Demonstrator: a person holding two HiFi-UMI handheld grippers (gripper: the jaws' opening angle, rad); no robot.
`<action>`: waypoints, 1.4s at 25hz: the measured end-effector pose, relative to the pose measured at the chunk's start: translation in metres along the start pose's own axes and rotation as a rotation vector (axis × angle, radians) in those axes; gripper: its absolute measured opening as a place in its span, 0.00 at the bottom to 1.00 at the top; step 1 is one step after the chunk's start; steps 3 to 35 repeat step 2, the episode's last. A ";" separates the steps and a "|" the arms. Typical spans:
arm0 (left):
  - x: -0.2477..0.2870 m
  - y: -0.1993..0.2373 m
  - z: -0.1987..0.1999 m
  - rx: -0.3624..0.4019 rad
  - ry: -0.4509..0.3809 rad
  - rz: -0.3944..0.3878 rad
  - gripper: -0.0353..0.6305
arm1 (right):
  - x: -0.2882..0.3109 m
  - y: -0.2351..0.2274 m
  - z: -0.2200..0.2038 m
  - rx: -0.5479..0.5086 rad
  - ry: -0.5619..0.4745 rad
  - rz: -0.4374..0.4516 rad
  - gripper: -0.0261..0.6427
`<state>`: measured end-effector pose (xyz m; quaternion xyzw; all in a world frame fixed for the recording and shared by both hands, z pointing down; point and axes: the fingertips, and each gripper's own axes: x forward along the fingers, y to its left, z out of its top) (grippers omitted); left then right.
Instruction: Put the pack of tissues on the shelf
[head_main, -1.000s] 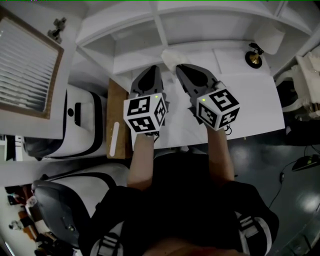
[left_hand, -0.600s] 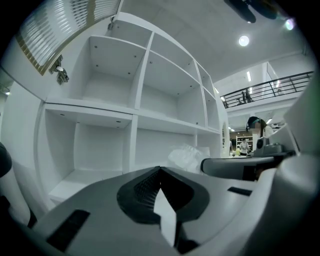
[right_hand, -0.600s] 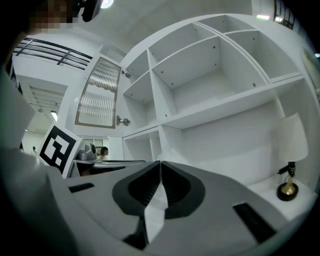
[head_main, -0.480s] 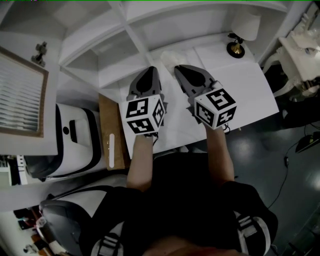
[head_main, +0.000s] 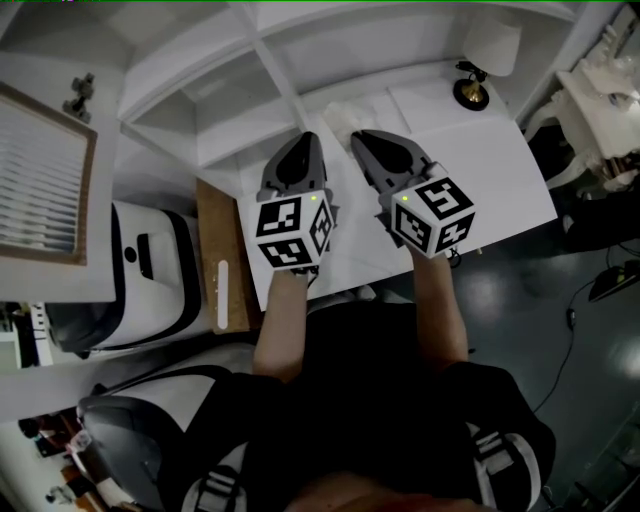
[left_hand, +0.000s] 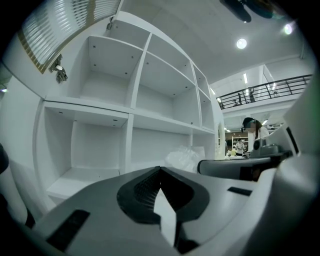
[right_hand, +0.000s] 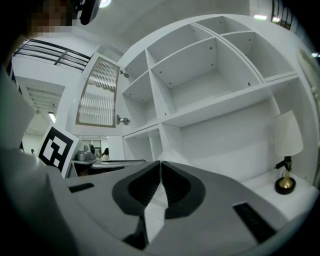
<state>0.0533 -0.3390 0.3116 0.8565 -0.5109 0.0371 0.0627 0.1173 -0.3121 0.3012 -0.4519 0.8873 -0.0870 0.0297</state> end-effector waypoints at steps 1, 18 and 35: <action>-0.002 0.002 -0.001 -0.002 0.000 0.002 0.07 | 0.000 0.002 -0.001 0.000 0.001 0.002 0.08; -0.004 0.004 -0.002 -0.003 0.000 0.005 0.07 | 0.001 0.004 -0.002 0.000 0.002 0.004 0.08; -0.004 0.004 -0.002 -0.003 0.000 0.005 0.07 | 0.001 0.004 -0.002 0.000 0.002 0.004 0.08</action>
